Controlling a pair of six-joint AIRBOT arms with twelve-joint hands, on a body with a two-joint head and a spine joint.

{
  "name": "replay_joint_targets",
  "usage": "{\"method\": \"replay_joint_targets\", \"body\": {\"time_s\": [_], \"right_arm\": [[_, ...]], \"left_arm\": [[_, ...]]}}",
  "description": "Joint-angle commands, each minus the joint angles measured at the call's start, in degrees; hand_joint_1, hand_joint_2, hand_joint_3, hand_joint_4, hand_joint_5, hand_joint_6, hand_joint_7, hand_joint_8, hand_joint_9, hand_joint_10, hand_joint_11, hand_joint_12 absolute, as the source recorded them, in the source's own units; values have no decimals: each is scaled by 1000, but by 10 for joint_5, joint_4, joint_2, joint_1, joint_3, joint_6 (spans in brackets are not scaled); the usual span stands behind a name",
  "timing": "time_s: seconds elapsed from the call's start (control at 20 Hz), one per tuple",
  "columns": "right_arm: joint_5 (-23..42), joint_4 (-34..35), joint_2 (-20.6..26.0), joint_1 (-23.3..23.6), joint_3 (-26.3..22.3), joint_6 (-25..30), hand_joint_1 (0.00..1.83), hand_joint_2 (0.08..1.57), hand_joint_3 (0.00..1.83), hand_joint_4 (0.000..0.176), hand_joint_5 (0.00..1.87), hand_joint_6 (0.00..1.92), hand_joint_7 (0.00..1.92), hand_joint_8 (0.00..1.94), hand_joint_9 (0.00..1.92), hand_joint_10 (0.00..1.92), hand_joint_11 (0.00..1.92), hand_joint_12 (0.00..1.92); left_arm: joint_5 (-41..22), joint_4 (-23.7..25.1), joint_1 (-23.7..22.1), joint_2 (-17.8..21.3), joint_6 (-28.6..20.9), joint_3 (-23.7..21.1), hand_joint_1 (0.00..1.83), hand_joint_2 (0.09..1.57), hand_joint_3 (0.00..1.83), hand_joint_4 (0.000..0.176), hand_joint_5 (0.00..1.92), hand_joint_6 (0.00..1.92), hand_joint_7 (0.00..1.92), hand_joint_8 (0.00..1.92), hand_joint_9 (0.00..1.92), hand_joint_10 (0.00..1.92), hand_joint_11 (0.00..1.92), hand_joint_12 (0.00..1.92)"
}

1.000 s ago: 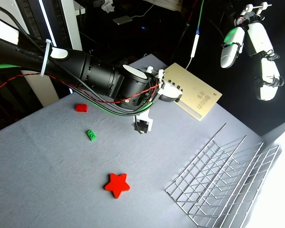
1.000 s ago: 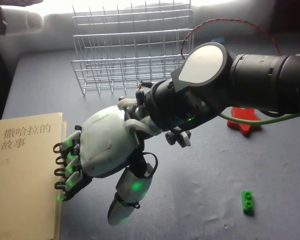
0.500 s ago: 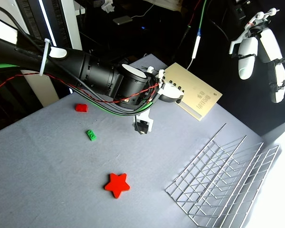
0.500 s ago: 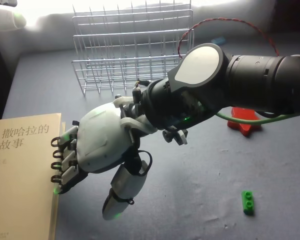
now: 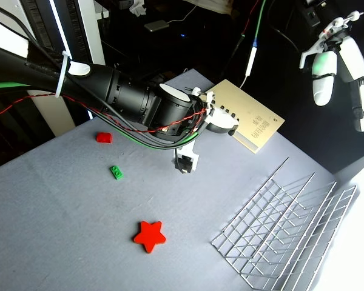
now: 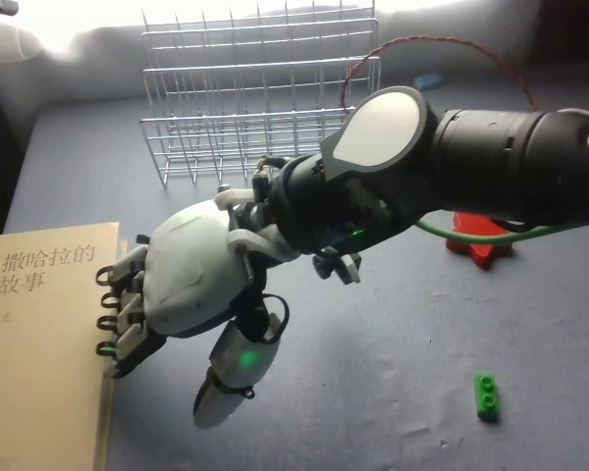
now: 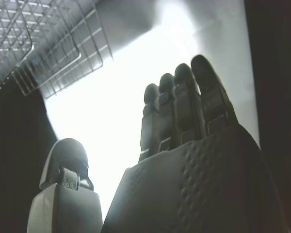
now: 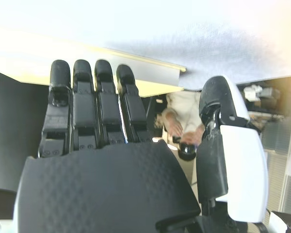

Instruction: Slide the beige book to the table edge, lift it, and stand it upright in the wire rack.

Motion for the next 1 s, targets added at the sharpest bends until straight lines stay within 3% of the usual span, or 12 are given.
{"method": "replay_joint_targets", "body": {"time_s": [0.0,0.2,0.35,0.55,0.7,0.8,0.95], "right_arm": [[-7,31,-1,9,0,2,217,1108,0,0,284,3,296,3,296,3,0,774],[-15,31,-5,9,1,5,205,1115,0,0,300,3,309,3,306,4,0,795],[-22,34,-9,10,7,5,177,1127,2,0,258,0,264,0,272,1,0,693],[-21,36,-16,10,14,5,216,1118,0,0,300,13,298,9,319,15,0,784],[-21,37,-20,11,15,5,224,1116,0,0,282,5,290,6,292,4,0,741],[-23,40,-22,12,16,5,214,1124,1,0,272,0,274,0,270,0,0,701],[-23,40,-27,13,18,3,197,1125,1,0,261,0,269,1,270,1,0,700]], "left_arm": [[-38,-2,-10,4,2,9,133,1156,0,0,272,2,267,2,224,4,0,554],[-42,3,-13,-3,8,24,130,1163,0,0,257,3,248,3,212,5,0,541],[-47,6,-13,-7,12,31,117,1162,0,0,244,1,244,1,206,1,0,532],[-48,9,-13,-13,12,40,89,1164,1,0,236,2,233,1,196,1,0,479],[-49,9,-14,-17,12,50,125,1149,0,0,246,0,242,2,208,2,0,542],[-60,9,-10,-26,12,65,97,1153,0,0,229,1,224,2,184,2,0,457],[-67,2,6,-33,7,83,121,1152,0,0,233,1,238,3,194,3,0,491]]}}
